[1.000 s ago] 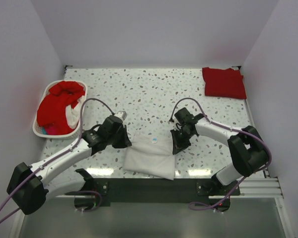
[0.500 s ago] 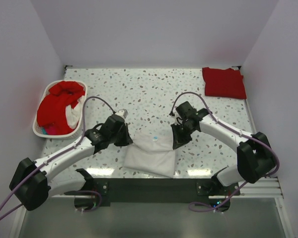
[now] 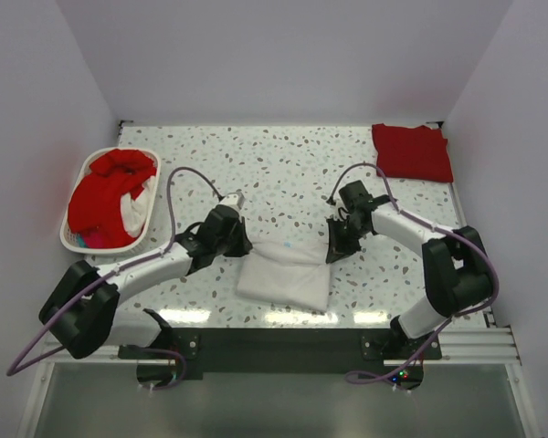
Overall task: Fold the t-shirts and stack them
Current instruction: Fold the tshirt
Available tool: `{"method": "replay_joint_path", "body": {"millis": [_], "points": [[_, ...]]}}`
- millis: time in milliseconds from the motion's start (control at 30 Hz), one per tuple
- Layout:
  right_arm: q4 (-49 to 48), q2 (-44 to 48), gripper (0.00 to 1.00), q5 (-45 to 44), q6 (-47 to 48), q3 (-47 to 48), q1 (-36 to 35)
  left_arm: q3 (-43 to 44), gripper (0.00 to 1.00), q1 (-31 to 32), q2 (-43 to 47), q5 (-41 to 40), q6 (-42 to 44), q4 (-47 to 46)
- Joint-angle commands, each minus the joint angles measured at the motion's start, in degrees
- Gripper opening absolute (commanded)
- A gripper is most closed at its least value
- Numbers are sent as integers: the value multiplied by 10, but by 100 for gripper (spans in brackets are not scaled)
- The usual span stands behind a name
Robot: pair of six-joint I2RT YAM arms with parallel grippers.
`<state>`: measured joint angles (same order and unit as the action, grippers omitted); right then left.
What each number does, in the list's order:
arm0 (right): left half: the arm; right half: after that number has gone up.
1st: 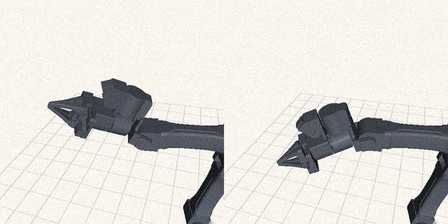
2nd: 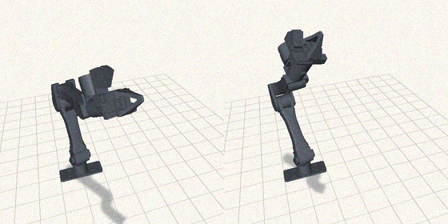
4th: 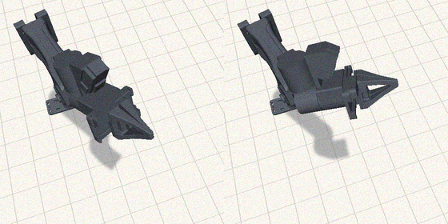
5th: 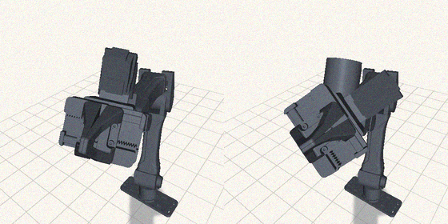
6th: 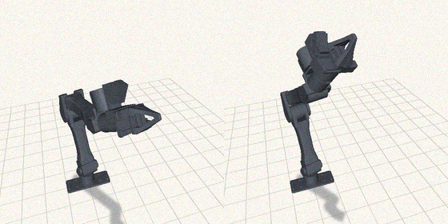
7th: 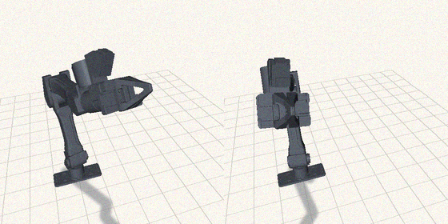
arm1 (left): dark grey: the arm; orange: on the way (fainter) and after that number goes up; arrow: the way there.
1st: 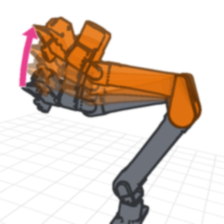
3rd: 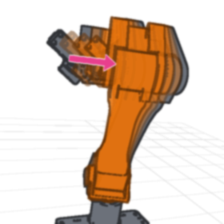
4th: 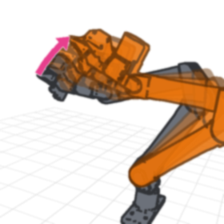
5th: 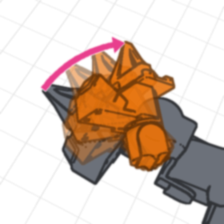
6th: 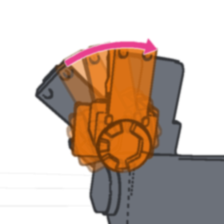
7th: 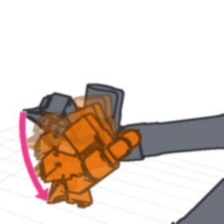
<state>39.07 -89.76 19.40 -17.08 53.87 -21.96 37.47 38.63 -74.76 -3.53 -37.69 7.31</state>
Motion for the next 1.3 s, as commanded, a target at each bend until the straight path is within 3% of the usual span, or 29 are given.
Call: {"method": "replay_joint_path", "body": {"millis": [0, 133, 233, 333, 467, 500, 600, 700, 767, 900, 1067, 1267], "points": [[-49, -8, 0, -17, 2, 2, 6, -11, 0, -16, -10, -37, 17, -85], [-56, -10, 3, -42, -6, 17, 7, -26, 3, -27, -19, -38, 21, -121], [-44, 3, 21, -47, -5, 33, 7, -21, 17, -27, -20, -25, 27, -121], [-39, 44, 36, -56, -3, 48, 7, -22, 21, -27, 0, -23, 27, -111], [-51, 112, 49, -53, -16, 47, 7, -37, 42, -27, 51, -16, 22, -92], [-65, 123, 51, -39, -18, 41, 7, -42, 51, -26, 75, -10, 21, -91], [-117, 151, 51, 40, -25, 3, 7, -61, 59, -17, 116, 21, 20, -99], [-208, 161, 52, 179, -71, -59, 8, -87, 49, -4, 119, 107, 30, -153], [-268, 159, 52, 219, -99, -106, 6, -96, 45, 0, 107, 144, 35, -185], [-370, 135, 54, 252, -121, -146, 7, -99, 37, 4, 43, 203, 37, -253], [-388, 73, 54, 260, -106, -137, 10, -79, 27, -28, -73, 209, 20, -306], [-404, -18, 53, 260, -78, -103, 33, -64, 26, -84, -136, 215, -7, -354]]}}
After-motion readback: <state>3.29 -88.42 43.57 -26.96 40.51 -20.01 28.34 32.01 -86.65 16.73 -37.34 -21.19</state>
